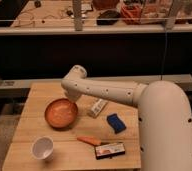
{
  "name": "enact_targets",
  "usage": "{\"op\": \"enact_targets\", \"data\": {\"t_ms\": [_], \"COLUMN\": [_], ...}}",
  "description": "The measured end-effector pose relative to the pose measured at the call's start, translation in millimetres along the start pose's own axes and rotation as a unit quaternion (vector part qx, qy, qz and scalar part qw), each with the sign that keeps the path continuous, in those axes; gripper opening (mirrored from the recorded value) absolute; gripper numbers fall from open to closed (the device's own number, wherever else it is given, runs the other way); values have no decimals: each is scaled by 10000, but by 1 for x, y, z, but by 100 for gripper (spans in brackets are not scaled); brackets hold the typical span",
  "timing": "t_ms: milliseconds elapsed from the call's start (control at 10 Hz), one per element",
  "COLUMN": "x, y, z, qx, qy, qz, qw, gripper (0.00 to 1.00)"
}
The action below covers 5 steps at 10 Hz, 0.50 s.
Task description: Pick up the ceramic bowl
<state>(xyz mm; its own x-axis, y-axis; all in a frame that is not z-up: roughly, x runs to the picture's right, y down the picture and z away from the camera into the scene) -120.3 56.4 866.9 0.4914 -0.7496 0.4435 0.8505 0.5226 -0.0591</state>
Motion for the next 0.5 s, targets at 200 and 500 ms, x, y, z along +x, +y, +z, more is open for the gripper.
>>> {"op": "enact_targets", "data": {"t_ms": [200, 500], "x": [-1, 1], "y": [-9, -15], "z": [0, -4], "qx": [75, 160], "qy": [18, 41], "qz": [-59, -85], "qw": [10000, 9998], "gripper": [0, 0]}}
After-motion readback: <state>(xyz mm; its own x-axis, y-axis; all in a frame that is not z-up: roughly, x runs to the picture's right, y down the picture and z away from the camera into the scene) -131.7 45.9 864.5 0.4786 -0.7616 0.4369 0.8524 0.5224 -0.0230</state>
